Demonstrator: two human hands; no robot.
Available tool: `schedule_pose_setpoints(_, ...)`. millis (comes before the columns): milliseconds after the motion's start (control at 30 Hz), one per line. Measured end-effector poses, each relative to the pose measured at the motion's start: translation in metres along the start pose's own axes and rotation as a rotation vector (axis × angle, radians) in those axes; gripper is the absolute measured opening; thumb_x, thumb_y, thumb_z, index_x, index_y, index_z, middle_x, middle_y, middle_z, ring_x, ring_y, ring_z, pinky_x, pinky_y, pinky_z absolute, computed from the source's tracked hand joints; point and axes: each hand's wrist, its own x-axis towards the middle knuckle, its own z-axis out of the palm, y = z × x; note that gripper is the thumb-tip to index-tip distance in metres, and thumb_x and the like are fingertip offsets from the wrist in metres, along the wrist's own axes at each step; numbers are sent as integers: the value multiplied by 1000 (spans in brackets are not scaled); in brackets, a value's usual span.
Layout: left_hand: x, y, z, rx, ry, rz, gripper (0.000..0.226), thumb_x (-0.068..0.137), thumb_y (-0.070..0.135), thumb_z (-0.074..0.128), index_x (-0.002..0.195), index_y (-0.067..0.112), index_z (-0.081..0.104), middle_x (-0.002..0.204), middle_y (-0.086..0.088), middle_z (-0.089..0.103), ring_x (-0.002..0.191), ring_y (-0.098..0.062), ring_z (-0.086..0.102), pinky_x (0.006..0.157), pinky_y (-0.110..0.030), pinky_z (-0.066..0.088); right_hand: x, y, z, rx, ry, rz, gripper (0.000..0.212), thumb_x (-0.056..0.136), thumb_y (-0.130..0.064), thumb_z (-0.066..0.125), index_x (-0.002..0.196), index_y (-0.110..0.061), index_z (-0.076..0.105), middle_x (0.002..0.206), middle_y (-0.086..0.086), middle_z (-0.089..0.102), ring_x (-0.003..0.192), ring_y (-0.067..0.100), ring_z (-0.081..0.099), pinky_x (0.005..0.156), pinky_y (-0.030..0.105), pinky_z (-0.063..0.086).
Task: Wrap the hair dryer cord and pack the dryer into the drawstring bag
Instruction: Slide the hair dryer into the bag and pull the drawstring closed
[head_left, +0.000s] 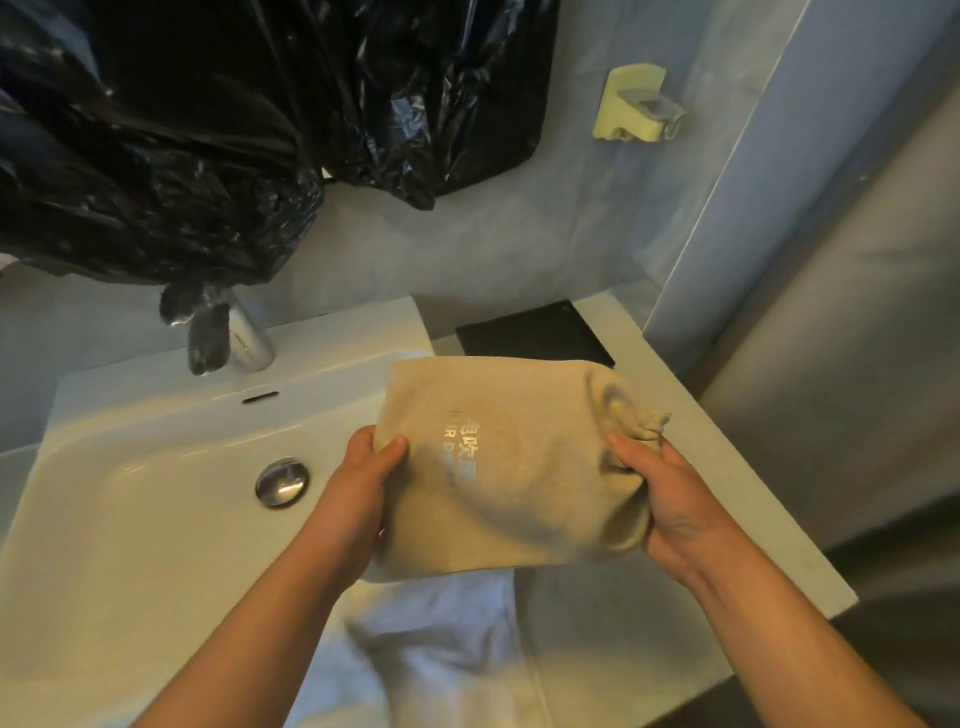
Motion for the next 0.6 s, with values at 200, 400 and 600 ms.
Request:
schedule_pose_setpoints(200, 18, 4, 116, -44, 84, -59, 19, 99, 28, 47, 118, 24, 52, 119, -5, 61, 106, -29, 60, 85, -47, 49, 67, -53, -90, 1, -67, 62, 33, 73, -14, 66, 106, -16, 67, 92, 2, 77, 81, 15, 73, 68, 28, 59)
schedule_pose_setpoints(400, 31, 12, 184, -109, 182, -105, 23, 97, 17, 52, 119, 19, 56, 114, -10, 65, 103, -30, 64, 79, -43, 52, 118, -82, -141, -13, -50, 118, 56, 67, -18, 70, 122, -11, 61, 111, 11, 72, 96, 22, 70, 75, 32, 59)
schedule_pose_setpoints(600, 68, 14, 206, -70, 270, -83, 20, 98, 15, 55, 116, 20, 62, 103, -7, 72, 94, -29, 69, 80, -48, 58, 170, -92, -147, -33, -89, 159, 24, 85, -5, 62, 106, -16, 66, 97, 7, 74, 83, 18, 71, 74, 33, 54)
